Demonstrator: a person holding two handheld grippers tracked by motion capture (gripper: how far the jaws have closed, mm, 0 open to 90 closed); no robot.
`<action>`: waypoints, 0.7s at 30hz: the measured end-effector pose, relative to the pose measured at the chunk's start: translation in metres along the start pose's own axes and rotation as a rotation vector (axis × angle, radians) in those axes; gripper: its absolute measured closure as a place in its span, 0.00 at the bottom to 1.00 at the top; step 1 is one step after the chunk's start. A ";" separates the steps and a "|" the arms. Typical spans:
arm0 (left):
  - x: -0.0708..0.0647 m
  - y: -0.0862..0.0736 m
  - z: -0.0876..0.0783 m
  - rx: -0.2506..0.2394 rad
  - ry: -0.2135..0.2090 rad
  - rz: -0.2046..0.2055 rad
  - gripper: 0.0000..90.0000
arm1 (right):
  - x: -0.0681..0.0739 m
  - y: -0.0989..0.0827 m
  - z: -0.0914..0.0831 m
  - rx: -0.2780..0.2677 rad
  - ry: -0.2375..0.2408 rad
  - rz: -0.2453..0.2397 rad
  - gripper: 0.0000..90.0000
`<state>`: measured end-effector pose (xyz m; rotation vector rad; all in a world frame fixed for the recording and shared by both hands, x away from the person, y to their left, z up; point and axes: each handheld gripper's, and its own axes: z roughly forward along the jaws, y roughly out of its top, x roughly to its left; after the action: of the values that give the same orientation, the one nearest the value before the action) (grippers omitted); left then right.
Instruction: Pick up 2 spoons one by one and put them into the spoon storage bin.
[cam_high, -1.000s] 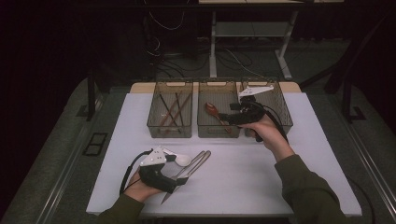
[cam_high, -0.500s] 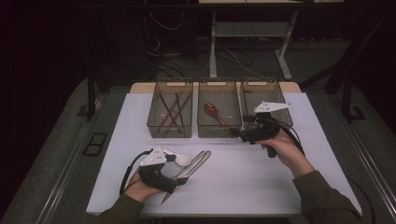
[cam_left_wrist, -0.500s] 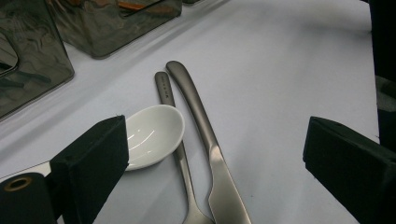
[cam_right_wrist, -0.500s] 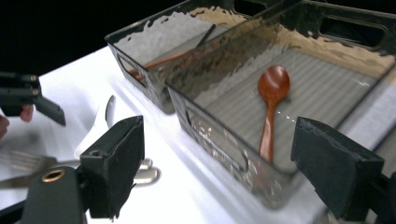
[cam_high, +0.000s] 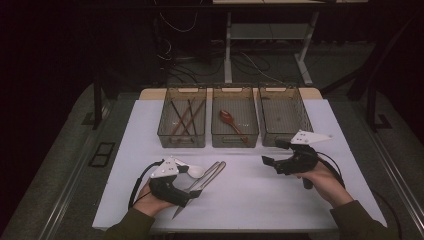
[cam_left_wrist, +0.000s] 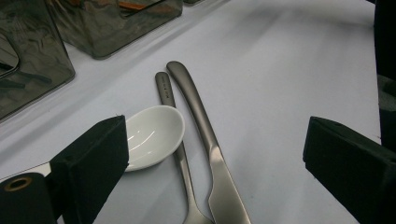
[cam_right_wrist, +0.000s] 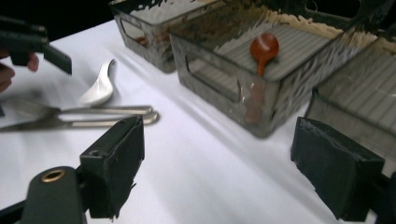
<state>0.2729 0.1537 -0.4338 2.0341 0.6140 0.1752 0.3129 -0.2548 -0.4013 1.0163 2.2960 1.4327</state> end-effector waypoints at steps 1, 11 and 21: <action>0.000 0.000 0.000 0.000 0.000 0.000 0.06 | 0.000 -0.004 -0.002 0.000 -0.001 0.002 0.19; 0.002 0.002 -0.001 0.009 0.018 -0.005 0.08 | 0.007 -0.040 -0.015 0.065 0.017 -0.027 0.19; 0.010 0.011 -0.007 0.033 0.043 -0.006 0.29 | 0.003 -0.060 -0.030 0.072 0.001 -0.022 0.16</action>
<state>0.2826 0.1590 -0.4225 2.0649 0.6540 0.2074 0.2692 -0.2899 -0.4386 1.0066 2.3683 1.3513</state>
